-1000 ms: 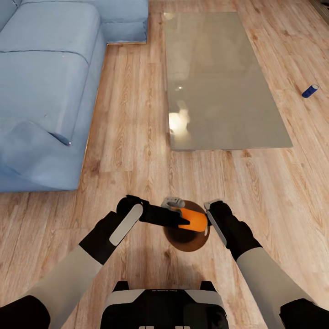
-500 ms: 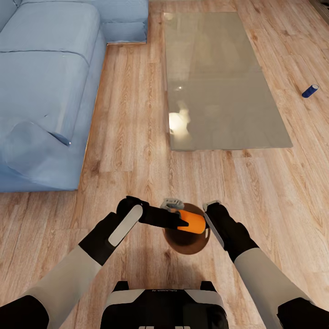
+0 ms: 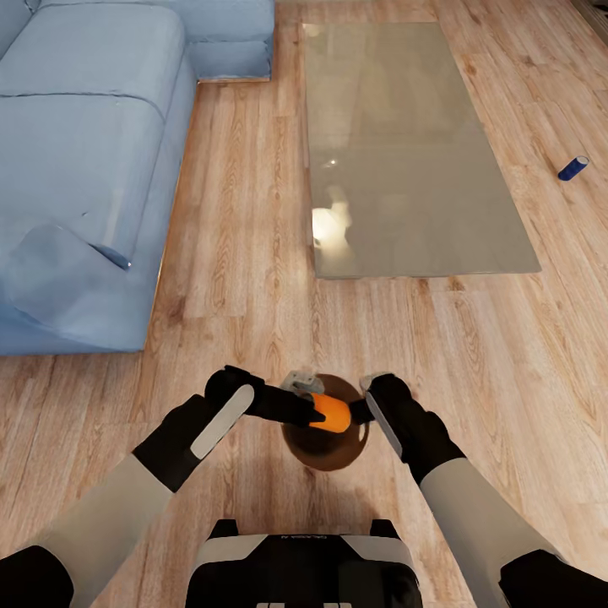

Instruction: Put the three can of soda from the living room inside the tash can in the kitchen.

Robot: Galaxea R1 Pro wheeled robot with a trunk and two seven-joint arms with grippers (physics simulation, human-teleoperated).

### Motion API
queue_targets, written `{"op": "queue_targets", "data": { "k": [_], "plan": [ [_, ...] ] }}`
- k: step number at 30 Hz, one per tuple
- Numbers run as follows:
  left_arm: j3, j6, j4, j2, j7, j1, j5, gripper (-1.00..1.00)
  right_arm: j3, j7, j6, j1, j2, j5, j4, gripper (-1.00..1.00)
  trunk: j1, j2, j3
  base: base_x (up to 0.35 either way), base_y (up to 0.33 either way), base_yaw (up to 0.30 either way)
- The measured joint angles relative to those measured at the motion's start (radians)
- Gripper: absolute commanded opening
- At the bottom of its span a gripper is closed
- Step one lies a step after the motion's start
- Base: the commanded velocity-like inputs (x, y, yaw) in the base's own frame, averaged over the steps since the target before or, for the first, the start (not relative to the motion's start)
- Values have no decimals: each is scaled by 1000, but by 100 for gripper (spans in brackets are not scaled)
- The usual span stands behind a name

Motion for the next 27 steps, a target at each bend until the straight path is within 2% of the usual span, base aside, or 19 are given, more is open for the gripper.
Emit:
{"op": "queue_targets", "data": {
  "k": [1, 2, 6, 7, 10, 12, 15, 19, 20, 22, 27],
  "plan": [
    [-10, 1, -1, 12, -1, 0, 21, -100, 1, 1, 0, 1, 0, -26, 1, -100, 0, 0, 0, 0, 0, 0],
    [-15, 1, -2, 18, -2, 0, 35, -100, 0, 2, -1, 1, 0, -31, 0, -100, 0, 0, 0, 0, 0, 0],
    [-33, 2, 1, 41, -1, 0, 33, -100, 0, -4, 0, 1, 0, 32, 1, -100, 0, 0, 0, 0, 0, 0],
    [-34, 2, 2, 43, -1, 0, 34, -100, 0, -3, 0, 1, 0, 31, 1, -100, 0, 0, 0, 0, 0, 0],
    [-38, 1, 8, 49, 2, 0, 32, -100, 0, 0, 0, 1, 0, -11, 1, -100, 0, 0, 0, 0, 0, 0],
    [-44, 1, 13, 51, 35, 0, 29, -100, 0, -1, 0, 1, 0, -8, 0, -100, 0, 0, 0, 0, 0, 0],
    [-61, 2, 14, 49, 82, 0, 35, -100, 0, -3, 0, 1, 0, 20, 0, -100, 0, 0, 0, 0, 0, 0],
    [-89, 2, 34, 40, 137, -1, 34, -100, 1, -1, 0, 1, 0, -3, -1, -100, 0, 0, 0, 0, 0, 0],
    [-91, 1, 46, 36, 161, -2, 63, -100, 1, -1, 0, 1, 1, 5, 0, -100, 0, 0, 0, 0, 0, 0],
    [-95, -1, 50, 25, 206, -2, 83, -100, 2, -3, 0, 1, 2, 13, -1, -100, 0, 0, 0, 0, 0, 0],
    [-108, 0, 98, -30, 273, -2, 61, -100, 3, -4, 0, 1, 2, 50, 2, -100, 0, 0, 0, 0, 0, 0]
  ]
}}
